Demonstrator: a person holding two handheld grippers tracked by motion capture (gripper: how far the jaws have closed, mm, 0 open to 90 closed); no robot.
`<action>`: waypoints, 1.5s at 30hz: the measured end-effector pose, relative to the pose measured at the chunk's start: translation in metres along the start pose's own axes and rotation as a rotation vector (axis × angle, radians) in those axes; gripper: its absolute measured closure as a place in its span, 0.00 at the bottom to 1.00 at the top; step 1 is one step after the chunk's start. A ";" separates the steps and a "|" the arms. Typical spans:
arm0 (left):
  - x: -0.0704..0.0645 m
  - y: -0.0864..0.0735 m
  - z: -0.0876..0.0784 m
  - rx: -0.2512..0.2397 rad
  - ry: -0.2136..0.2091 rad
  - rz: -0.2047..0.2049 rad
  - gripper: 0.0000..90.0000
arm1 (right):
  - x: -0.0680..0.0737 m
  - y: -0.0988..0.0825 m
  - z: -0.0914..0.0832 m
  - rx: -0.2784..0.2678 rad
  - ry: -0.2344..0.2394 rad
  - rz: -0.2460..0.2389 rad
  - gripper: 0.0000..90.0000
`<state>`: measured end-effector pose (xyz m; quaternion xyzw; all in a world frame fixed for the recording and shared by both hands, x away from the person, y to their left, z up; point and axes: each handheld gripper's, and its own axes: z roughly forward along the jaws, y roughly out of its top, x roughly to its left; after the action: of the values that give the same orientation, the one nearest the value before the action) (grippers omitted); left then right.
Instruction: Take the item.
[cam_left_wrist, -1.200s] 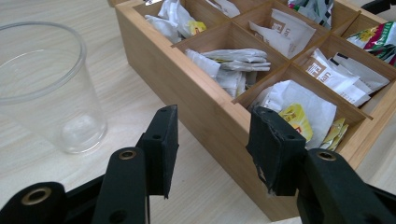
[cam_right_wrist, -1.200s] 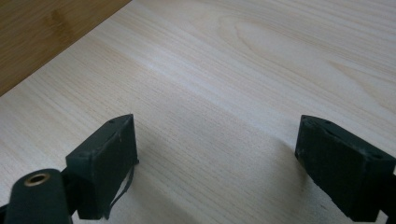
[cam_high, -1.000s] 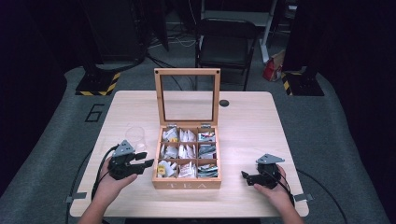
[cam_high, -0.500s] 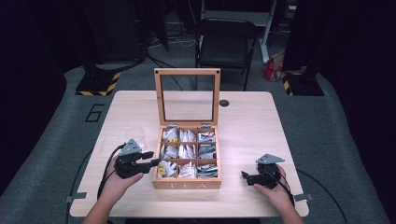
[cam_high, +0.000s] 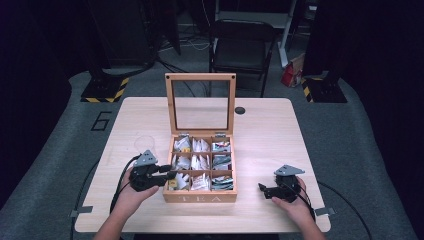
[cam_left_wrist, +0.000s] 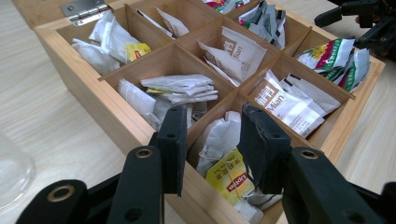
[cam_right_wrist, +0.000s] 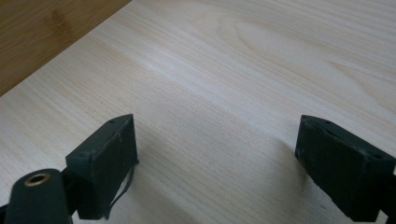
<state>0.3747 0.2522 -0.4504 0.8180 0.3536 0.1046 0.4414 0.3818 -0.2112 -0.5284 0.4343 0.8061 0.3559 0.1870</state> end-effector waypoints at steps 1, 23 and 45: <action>0.000 0.000 0.001 0.004 -0.006 0.000 0.70 | 0.000 0.000 0.000 0.001 0.000 0.000 0.13; -0.007 0.000 -0.003 0.002 -0.061 0.015 0.98 | 0.000 0.000 0.000 0.001 0.000 0.000 0.13; -0.011 -0.002 0.003 0.007 -0.105 -0.010 0.98 | 0.000 0.000 0.000 -0.001 -0.001 0.000 0.13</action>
<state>0.3673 0.2437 -0.4518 0.8220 0.3343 0.0579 0.4573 0.3819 -0.2111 -0.5285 0.4345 0.8058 0.3559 0.1876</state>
